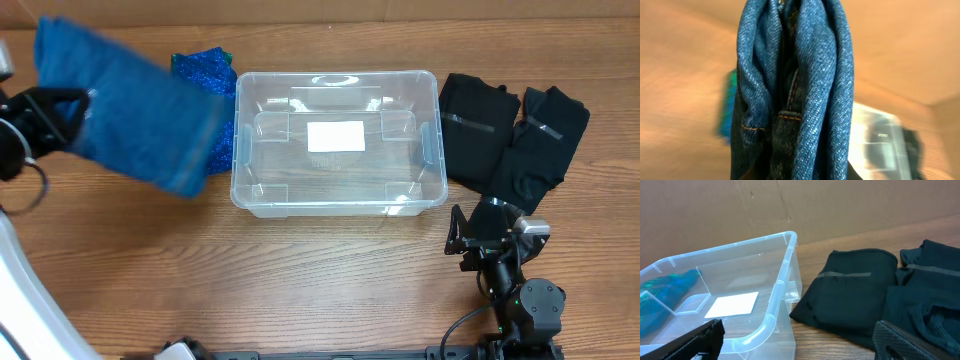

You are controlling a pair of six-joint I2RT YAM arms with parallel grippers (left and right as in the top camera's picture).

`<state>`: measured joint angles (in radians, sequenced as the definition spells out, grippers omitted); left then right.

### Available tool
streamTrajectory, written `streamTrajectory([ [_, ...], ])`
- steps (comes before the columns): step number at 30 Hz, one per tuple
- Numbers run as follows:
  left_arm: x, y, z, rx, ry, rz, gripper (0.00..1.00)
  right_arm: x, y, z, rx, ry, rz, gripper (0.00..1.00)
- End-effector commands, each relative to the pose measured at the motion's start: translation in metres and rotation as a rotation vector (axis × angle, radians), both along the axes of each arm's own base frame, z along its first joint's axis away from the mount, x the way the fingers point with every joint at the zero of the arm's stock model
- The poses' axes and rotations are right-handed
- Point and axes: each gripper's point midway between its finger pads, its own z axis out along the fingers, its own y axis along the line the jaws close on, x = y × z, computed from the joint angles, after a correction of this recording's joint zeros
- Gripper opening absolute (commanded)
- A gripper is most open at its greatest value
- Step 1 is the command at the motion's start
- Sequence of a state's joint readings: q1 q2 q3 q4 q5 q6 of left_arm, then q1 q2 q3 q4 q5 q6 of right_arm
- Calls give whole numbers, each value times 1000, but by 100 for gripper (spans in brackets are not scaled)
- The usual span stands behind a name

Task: Pack container
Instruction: 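Lift the denim with the left gripper and lower it into the bin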

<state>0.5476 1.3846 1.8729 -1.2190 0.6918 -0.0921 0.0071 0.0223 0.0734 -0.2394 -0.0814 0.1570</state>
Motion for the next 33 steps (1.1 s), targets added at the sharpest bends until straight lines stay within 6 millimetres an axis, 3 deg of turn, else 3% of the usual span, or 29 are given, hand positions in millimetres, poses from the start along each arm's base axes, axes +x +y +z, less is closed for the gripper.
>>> streamTrajectory([
  [1,-22,-63,55,-189,-105,-28,4,0,0,2,4,-9,-1,100],
  [5,-21,-87,64,-256,-91,70,4,0,0,2,5,-9,-1,100],
  [9,-8,-114,46,-343,2,167,4,0,0,2,4,-8,-1,100],
  [11,5,-131,31,-345,42,188,4,0,0,2,4,-9,-1,100],
  [17,59,-224,-23,-369,135,112,4,0,0,2,4,-9,-1,100],
  [20,77,-258,-58,-397,213,132,4,0,0,2,4,-9,-1,100],
  [27,97,-301,-144,-371,401,231,4,0,0,2,4,-9,-1,100],
  [30,99,-303,-177,-308,453,283,4,0,0,2,4,-8,-1,100],
  [33,97,-300,-190,-275,484,297,4,0,0,2,4,-8,-1,100],
])
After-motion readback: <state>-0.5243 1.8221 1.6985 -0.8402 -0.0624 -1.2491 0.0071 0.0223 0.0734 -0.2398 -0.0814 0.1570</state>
